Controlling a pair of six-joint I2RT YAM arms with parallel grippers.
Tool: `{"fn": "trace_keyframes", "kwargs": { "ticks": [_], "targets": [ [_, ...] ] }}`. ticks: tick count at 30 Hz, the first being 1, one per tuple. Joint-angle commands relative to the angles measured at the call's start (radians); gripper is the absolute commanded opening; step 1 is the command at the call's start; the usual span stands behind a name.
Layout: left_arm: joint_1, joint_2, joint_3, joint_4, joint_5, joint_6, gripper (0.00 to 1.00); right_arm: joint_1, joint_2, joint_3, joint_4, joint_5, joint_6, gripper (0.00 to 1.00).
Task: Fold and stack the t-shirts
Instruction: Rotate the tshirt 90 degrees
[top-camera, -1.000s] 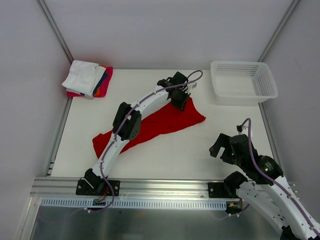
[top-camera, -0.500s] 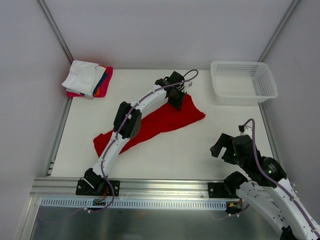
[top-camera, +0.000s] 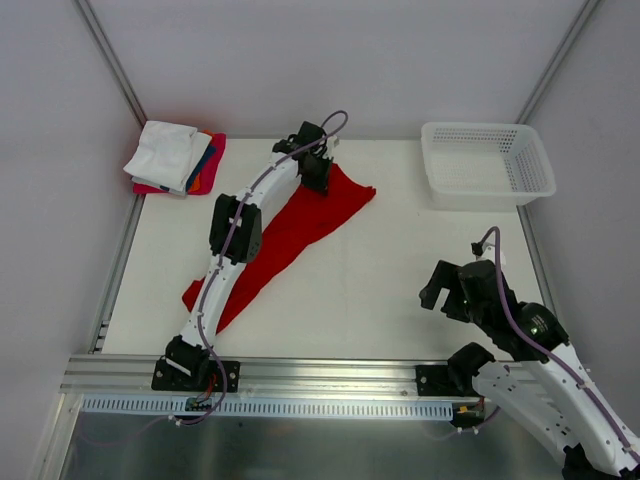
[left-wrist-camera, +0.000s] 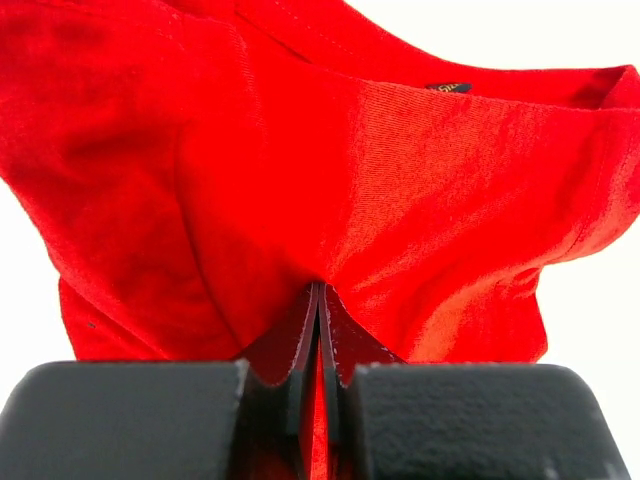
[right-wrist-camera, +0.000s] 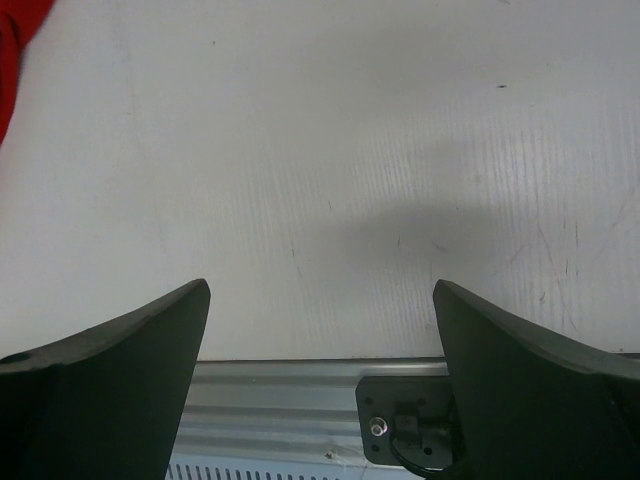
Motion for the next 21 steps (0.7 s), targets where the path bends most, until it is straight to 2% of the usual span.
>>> {"fn": "trace_keyframes", "kwargs": {
  "ticks": [1,16,18,19,21],
  "targets": [
    [0.059,0.030,0.047,-0.027,-0.055,-0.031,0.00,0.005,0.044,0.037,0.026,0.004,-0.028,0.99],
    [0.302,0.005,0.044,0.025,-0.184,-0.167,0.00,0.005,0.170,0.029,0.113,-0.045,-0.071,0.99],
    [0.322,-0.016,0.053,0.037,-0.149,-0.192,0.00,0.005,0.173,0.026,0.112,-0.051,-0.072,0.99],
    [0.328,-0.033,0.053,0.045,-0.130,-0.198,0.33,0.005,0.171,0.023,0.115,-0.055,-0.074,0.99],
    [0.322,-0.108,0.027,0.062,-0.092,-0.201,0.77,0.005,0.174,0.004,0.133,-0.067,-0.072,0.99]
  ]
}}
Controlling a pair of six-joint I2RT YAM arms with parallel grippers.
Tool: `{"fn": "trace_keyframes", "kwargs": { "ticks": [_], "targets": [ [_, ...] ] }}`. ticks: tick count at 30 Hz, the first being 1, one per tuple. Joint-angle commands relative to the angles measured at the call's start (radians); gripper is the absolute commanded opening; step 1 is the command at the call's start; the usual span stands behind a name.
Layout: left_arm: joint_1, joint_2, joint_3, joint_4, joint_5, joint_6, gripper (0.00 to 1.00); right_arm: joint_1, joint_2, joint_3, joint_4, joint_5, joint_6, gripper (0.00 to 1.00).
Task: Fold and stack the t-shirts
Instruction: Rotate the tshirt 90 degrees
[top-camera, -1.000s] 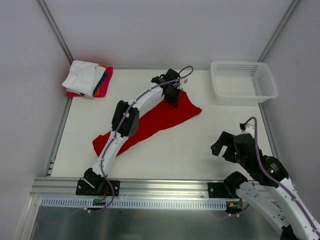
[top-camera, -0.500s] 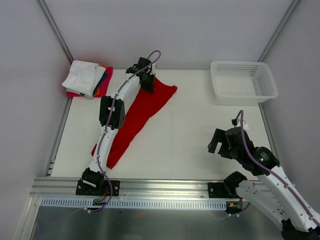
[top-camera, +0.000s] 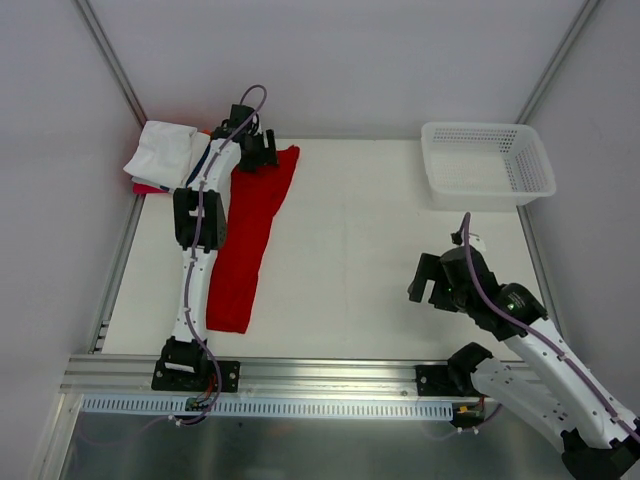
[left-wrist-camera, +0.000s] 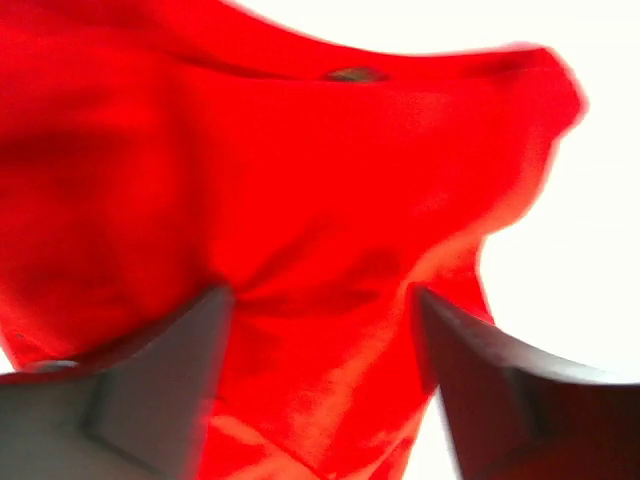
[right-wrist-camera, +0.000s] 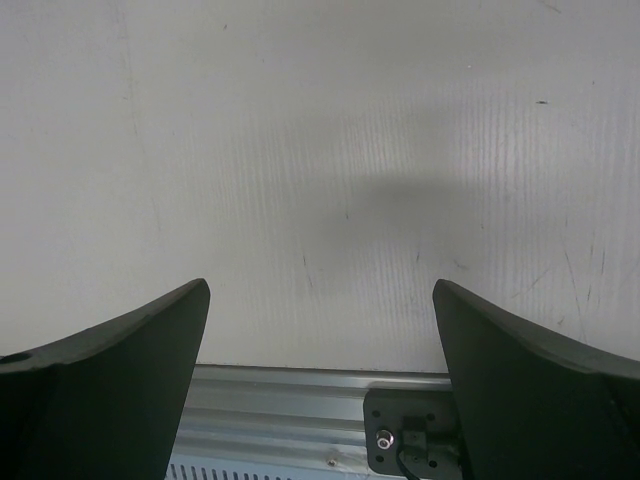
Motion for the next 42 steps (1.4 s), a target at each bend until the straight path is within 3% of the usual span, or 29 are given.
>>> {"fn": "trace_keyframes", "kwargs": {
  "ticks": [1,6,9,13,17,22,26,30,42],
  "targets": [
    [-0.008,-0.148,-0.024,0.044,0.009,-0.027,0.99,0.005,0.008,-0.001,0.055,-0.031,-0.018,1.00],
    [-0.057,-0.437,-0.082,0.084,0.059,-0.043,0.99,0.005,0.078,-0.013,0.172,-0.118,-0.016,1.00],
    [-0.124,-0.638,-0.188,0.098,0.035,-0.030,0.99,0.029,0.176,0.070,0.201,-0.124,-0.030,1.00],
    [-0.198,-0.882,-0.405,0.101,0.013,-0.033,0.99,0.065,0.285,0.198,0.253,-0.133,-0.051,1.00],
    [-0.244,-1.193,-0.605,0.101,-0.100,-0.017,0.99,0.101,0.483,0.309,0.358,-0.244,-0.024,1.00],
    [-0.243,-1.508,-0.927,0.092,-0.244,0.019,0.99,0.287,0.782,0.553,0.329,-0.196,-0.022,0.99],
    [-0.244,-1.653,-1.032,0.041,-0.261,0.032,0.99,0.431,1.043,0.697,0.376,-0.227,0.047,0.99],
    [-0.244,-1.736,-1.088,0.003,-0.264,0.049,0.99,0.545,1.193,0.800,0.428,-0.209,0.154,0.99],
    [-0.243,-1.776,-1.148,-0.054,-0.264,0.078,0.99,0.749,1.332,0.756,0.566,-0.156,0.344,1.00]
  ]
}}
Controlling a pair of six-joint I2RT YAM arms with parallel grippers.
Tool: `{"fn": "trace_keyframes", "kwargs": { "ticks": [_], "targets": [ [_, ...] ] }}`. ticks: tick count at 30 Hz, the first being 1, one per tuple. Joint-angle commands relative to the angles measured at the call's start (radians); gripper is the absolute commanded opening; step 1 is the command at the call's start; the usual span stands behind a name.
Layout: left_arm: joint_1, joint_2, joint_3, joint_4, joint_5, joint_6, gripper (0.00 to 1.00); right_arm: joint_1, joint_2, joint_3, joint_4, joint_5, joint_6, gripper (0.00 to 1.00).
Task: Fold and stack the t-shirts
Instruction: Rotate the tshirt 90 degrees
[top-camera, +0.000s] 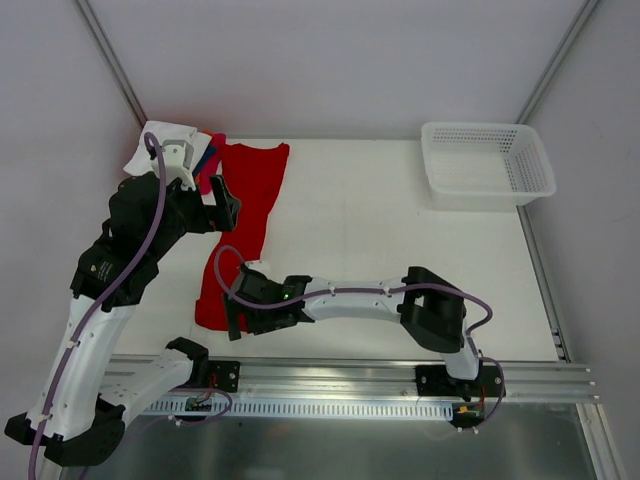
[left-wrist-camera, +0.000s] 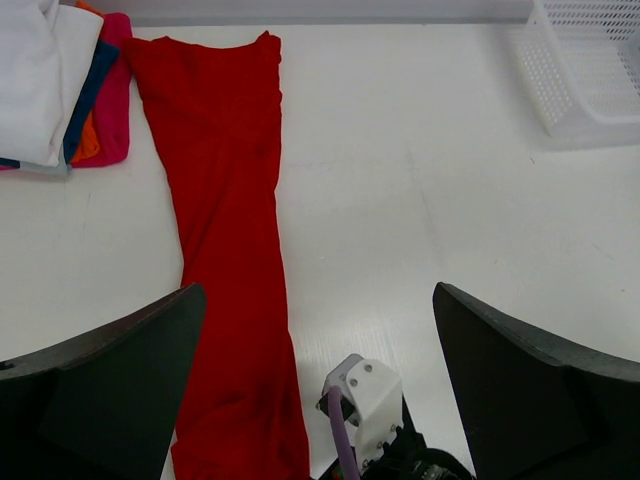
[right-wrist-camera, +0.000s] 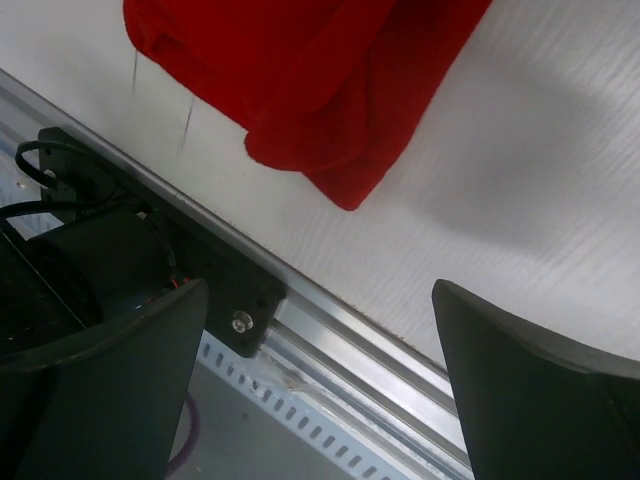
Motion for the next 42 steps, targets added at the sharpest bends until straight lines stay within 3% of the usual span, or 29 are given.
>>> {"fn": "trace_keyframes", "kwargs": {
  "ticks": [1,7,15,29,42],
  "targets": [
    [0.001,-0.009,-0.024,-0.004,-0.008,0.024,0.99,0.015,0.025,0.008,0.058,0.021,0.068,0.99],
    [0.000,-0.023,-0.075,-0.002,0.002,0.027,0.99,0.005,0.088,0.092,0.051,0.026,0.039,1.00],
    [0.001,-0.049,-0.116,0.001,0.004,0.054,0.99,-0.097,0.183,0.224,0.030,-0.025,-0.034,0.99],
    [0.000,-0.041,-0.190,0.044,0.015,0.056,0.99,-0.168,0.176,0.205,0.035,-0.045,-0.071,0.99],
    [0.001,-0.027,-0.262,0.105,0.016,0.065,0.99,-0.306,0.217,0.246,0.016,-0.119,-0.123,0.99]
  ]
}}
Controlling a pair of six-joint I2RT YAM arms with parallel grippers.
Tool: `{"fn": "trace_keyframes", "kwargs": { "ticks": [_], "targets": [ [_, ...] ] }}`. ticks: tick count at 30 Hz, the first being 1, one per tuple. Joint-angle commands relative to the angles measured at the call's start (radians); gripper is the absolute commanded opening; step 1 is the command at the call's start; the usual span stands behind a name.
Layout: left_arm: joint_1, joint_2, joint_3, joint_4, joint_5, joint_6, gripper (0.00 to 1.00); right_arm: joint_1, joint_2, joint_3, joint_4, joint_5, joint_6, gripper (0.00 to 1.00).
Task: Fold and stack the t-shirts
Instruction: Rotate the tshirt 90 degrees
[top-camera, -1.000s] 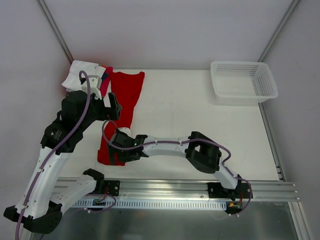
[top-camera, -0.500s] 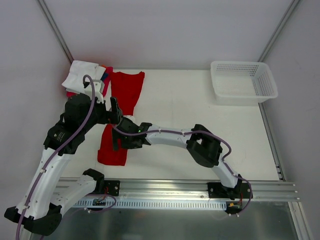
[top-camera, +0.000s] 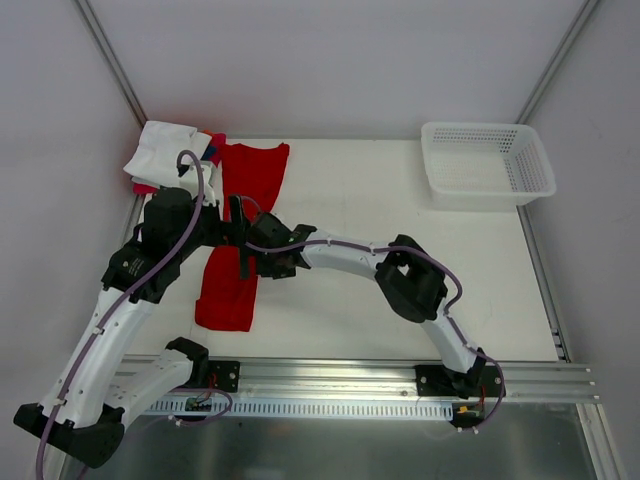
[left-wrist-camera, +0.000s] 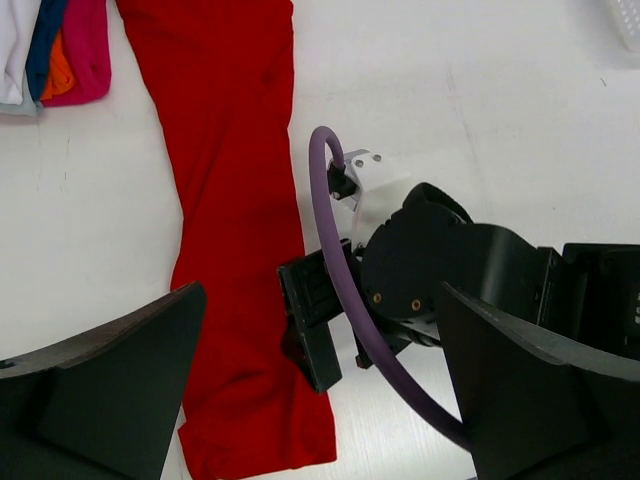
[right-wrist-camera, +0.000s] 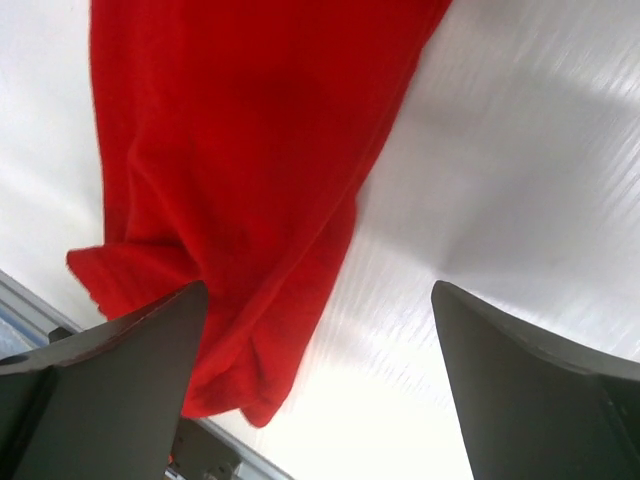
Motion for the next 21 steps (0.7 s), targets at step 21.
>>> {"fn": "trace_keyframes", "kwargs": {
  "ticks": [21],
  "targets": [
    [0.023,0.032,0.045,-0.222,-0.151,-0.169,0.99,0.148,-0.159,-0.177,0.048,-0.018,0.084,0.99]
  ]
}}
